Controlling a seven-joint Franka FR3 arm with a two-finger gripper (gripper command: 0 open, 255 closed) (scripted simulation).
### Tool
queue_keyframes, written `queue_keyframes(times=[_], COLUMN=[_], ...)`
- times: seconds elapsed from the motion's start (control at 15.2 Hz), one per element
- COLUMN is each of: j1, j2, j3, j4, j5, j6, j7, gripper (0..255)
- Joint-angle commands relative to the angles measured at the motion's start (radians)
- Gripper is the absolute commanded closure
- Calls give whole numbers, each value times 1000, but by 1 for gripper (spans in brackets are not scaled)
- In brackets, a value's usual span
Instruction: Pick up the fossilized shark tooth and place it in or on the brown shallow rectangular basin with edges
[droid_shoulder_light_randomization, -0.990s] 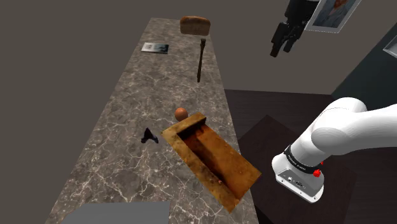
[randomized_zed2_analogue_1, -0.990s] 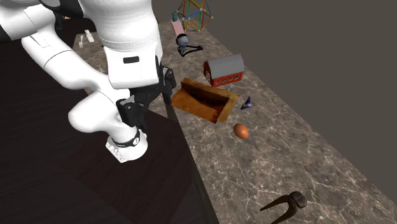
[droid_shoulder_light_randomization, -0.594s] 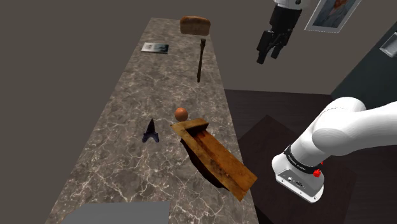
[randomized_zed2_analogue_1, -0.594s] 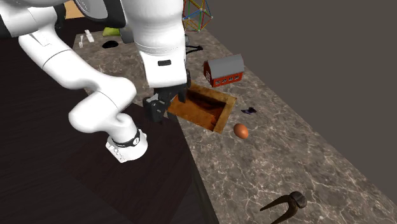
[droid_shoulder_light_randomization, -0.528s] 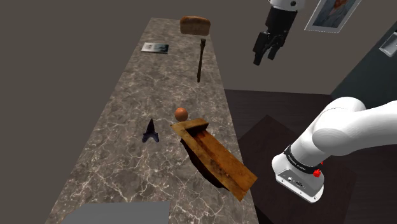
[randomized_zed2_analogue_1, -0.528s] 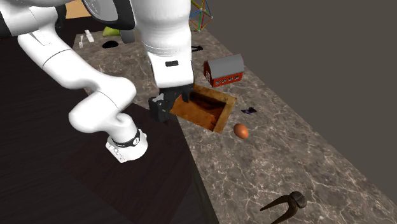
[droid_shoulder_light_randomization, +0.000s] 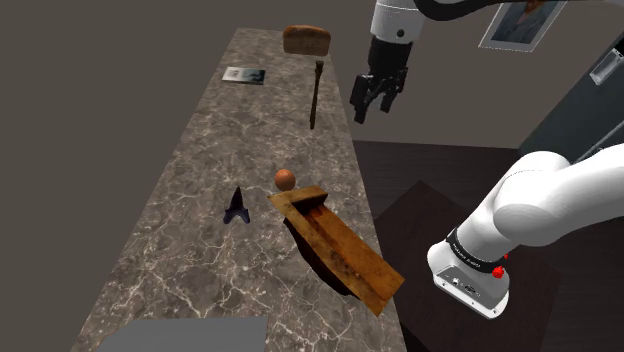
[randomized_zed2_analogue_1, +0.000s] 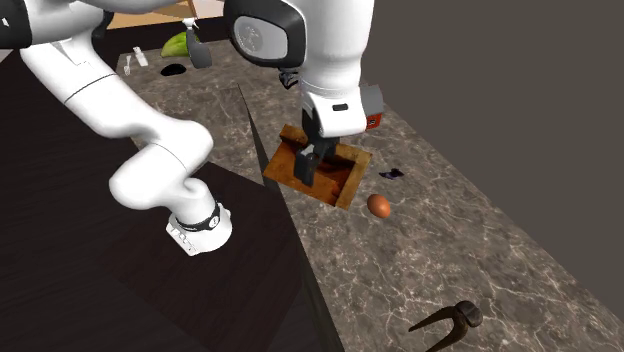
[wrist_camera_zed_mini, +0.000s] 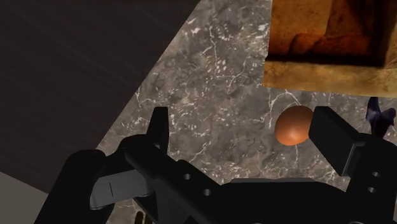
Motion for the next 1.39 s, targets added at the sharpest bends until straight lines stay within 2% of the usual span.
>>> queue_keyframes(times=[0.0,0.33,0.66,0.99,1.32], j1=[14,36,54,80,130], j2=[52,203,373,561,762], j3=[42,127,206,269,302], j4=[13,72,161,280,430], j5=[18,31,10,-49,-136], j6=[39,126,199,252,276], j7=[43,135,234,345,457], gripper=[0,0,0,0,0])
